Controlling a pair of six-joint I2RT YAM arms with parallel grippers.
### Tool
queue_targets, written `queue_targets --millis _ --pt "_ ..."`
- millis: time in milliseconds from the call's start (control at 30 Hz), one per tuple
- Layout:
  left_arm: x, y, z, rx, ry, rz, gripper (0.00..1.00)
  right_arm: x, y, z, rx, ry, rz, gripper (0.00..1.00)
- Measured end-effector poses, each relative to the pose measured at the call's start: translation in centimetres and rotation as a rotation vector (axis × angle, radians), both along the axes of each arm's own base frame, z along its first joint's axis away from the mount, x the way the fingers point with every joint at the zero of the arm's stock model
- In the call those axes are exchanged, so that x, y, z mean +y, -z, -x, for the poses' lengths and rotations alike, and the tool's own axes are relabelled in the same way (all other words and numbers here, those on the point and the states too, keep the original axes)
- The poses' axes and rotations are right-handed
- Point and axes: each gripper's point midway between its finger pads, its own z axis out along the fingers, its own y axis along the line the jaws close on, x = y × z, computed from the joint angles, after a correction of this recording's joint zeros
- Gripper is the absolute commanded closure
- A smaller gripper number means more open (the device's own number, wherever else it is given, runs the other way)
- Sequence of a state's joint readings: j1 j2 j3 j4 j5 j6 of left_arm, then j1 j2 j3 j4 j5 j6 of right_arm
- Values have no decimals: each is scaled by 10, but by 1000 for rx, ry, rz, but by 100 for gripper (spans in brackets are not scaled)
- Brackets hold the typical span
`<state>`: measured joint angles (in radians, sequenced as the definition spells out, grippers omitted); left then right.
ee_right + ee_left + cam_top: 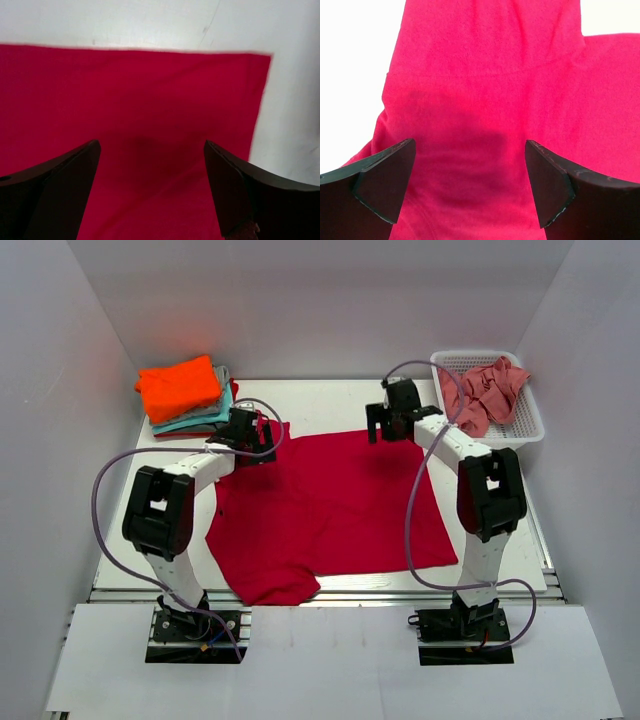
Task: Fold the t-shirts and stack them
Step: Flatten out the tshirt
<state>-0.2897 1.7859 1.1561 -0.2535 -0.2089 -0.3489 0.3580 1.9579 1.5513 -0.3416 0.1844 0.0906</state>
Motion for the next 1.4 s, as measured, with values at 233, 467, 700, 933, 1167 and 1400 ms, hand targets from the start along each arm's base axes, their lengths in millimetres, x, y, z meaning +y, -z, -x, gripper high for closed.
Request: queue_targets --millis 233,467,700,933,1167,1400 --pt "2 34 -25 59 -51 -14 0 -8 61 38 195 80 -77 10" --pt "5 42 -78 36 -74 -33 0 -23 82 16 237 171 -127 10" --pt "-9 39 -156 -54 -12 -26 0 -42 80 -56 158 233 -178 10" --pt "-28 33 -202 -128 117 3 0 -48 69 -110 72 226 -169 10" --pt "-37 18 -201 -134 216 6 0 -37 32 -110 13 148 -149 10" --pt "-30 -47 -131 -72 201 1 0 -17 -35 -49 -58 83 -133 10"
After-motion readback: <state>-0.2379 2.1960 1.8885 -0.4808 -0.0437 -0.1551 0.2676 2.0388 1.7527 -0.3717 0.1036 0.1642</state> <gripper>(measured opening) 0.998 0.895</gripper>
